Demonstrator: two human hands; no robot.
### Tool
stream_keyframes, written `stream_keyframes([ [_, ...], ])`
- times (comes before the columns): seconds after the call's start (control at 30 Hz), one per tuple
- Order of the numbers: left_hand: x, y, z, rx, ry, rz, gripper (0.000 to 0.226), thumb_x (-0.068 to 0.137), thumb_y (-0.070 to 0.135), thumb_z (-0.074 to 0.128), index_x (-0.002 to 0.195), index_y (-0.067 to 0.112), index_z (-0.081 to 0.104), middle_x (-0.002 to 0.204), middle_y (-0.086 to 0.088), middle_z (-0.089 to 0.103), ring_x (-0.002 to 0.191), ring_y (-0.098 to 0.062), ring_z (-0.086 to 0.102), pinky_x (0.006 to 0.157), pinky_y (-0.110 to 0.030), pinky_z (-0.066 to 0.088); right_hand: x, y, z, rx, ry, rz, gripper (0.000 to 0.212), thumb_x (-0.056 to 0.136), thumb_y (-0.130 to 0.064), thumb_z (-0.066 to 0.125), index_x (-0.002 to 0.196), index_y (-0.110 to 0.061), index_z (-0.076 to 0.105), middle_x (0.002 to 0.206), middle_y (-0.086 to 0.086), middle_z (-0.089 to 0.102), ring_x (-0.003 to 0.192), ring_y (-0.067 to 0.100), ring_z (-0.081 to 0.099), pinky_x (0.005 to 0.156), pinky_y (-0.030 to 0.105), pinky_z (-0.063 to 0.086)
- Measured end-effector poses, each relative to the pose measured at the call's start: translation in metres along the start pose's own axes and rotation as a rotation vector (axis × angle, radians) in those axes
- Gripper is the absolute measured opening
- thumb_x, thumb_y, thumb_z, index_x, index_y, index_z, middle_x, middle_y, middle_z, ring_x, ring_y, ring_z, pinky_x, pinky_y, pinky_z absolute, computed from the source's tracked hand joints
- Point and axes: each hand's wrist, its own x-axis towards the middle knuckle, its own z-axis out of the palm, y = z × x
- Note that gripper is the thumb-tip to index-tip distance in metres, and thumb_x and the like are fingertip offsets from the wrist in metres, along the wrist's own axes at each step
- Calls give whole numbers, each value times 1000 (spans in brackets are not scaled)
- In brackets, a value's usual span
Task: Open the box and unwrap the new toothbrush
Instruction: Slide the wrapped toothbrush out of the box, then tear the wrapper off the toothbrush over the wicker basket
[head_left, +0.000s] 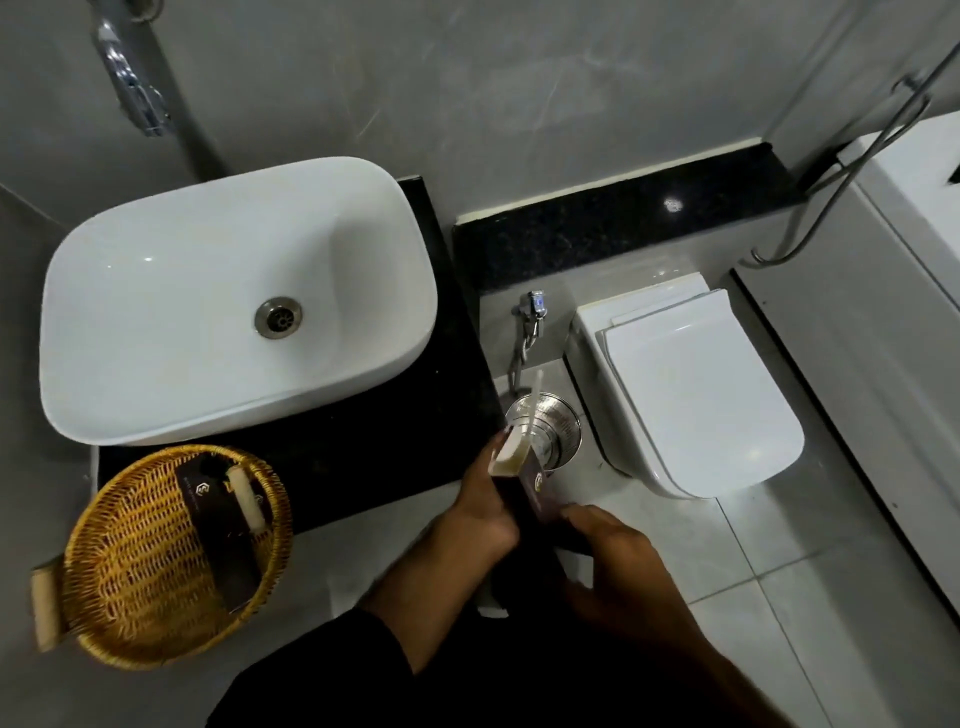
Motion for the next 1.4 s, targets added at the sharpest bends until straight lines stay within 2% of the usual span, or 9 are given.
stream_keyframes([
  [0.23,-12,19,-15,-197,203,68,30,97,26,48,68,19,46,34,6,42,21,-1,32,24,-10,20,44,28,-34,425,463,-17,54,84,-9,88,99,-57,70,101,-4,80,100,17,78,93,48,63],
  [0.4,-23,20,-28,-280,254,110,30,100,27,45,71,21,44,35,6,41,23,-1,34,23,-12,21,102,48,-56,481,580,-112,63,83,-10,88,106,-64,64,104,-29,75,102,2,75,94,32,61],
  [0.47,-24,17,-30,-307,268,104,32,100,26,45,69,20,42,35,5,41,23,-2,33,23,-11,20,126,65,-53,435,544,-62,59,83,-15,89,106,-65,66,100,-30,74,104,8,75,95,32,59],
  [0.57,-23,10,-29,-332,290,122,31,100,25,45,69,20,41,36,6,42,23,-2,33,22,-12,20,150,98,-45,262,416,20,60,74,-20,95,128,-24,70,117,-29,66,118,1,65,102,20,54],
  [0.73,-26,5,-34,-298,319,194,23,96,28,51,74,21,51,47,4,42,24,-3,35,23,-10,22,123,137,-30,209,318,317,110,72,-18,97,160,-5,32,162,18,41,147,37,43,117,55,43],
  [0.93,-36,16,-41,-80,334,236,33,91,32,62,64,18,49,42,5,42,27,-6,36,28,-10,22,79,110,-32,331,330,224,47,86,-17,86,127,-19,65,126,5,75,86,6,77,71,4,55],
  [1.2,-91,33,-63,62,232,277,39,73,48,72,86,13,62,54,-2,54,39,-10,48,37,-17,35,41,-61,-16,649,-300,-80,56,61,-55,96,110,-54,69,102,-6,82,92,12,81,79,19,62],
  [1.3,-112,40,-88,131,263,395,47,82,46,67,103,4,65,93,-20,68,79,-28,65,68,-29,49,34,-116,13,689,-304,-122,60,53,-69,92,107,-56,69,99,-10,83,89,8,81,73,17,62],
  [1.4,-131,43,-116,95,308,503,40,80,42,70,97,6,62,93,-19,64,75,-26,65,64,-30,51,27,-151,41,730,-134,-152,52,61,-82,79,99,-47,76,85,-6,84,77,9,81,65,22,63],
])
